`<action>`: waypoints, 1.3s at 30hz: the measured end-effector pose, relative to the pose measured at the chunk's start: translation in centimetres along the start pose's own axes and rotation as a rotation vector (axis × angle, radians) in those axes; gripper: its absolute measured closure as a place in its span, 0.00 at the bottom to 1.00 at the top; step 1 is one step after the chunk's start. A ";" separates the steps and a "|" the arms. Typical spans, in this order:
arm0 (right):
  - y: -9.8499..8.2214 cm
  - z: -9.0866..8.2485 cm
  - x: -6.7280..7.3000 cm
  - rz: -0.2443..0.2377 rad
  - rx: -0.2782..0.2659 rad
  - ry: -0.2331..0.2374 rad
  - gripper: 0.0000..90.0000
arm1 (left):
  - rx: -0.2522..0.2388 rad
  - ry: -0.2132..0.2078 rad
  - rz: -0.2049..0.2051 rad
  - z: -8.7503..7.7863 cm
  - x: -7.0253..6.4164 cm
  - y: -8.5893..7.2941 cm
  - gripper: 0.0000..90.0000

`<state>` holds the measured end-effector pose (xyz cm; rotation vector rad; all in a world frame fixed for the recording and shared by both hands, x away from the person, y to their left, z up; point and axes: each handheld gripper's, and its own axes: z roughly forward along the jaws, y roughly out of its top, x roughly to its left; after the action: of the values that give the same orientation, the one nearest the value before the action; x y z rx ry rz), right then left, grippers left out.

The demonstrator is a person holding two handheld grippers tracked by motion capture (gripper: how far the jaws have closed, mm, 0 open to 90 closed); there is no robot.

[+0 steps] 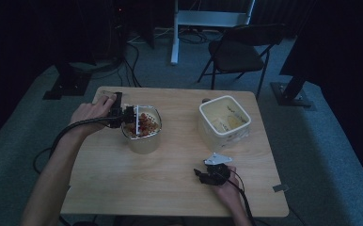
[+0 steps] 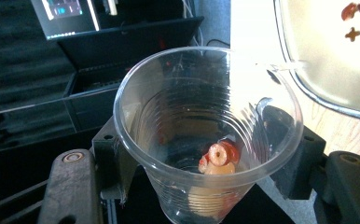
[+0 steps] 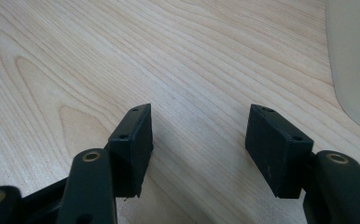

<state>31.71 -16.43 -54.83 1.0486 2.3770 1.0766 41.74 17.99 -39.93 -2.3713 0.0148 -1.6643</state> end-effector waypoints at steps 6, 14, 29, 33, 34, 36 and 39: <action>0.0 0.0 0.0 -0.001 0.000 0.000 0.45 | -0.043 -0.026 -0.083 -0.2 0.5 0.2 0.39; 0.0 0.0 0.0 -0.002 0.000 0.000 0.45 | -0.135 -0.147 -0.387 -0.2 3.0 -1.8 0.39; 0.0 0.0 0.0 -0.002 0.001 0.000 0.45 | -0.385 -0.450 -0.877 -0.3 6.8 -5.9 0.39; 0.0 0.0 0.0 -0.001 0.001 0.000 0.45 | -0.430 -0.497 -0.954 -0.1 7.1 -6.6 0.39; 0.0 0.0 0.0 0.000 0.001 0.000 0.45 | -0.440 -0.507 -0.972 0.0 7.2 -6.8 0.39; 0.0 0.0 0.0 0.000 0.001 0.000 0.45 | -0.451 -0.526 -0.993 0.1 7.2 -7.0 0.39; 0.0 0.0 0.0 0.000 0.001 0.000 0.45 | -0.458 -0.540 -1.013 0.2 7.1 -7.2 0.39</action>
<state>31.70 -16.44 -54.82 1.0487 2.3785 1.0753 43.51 23.98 -31.98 -3.4201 -1.1886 -1.2940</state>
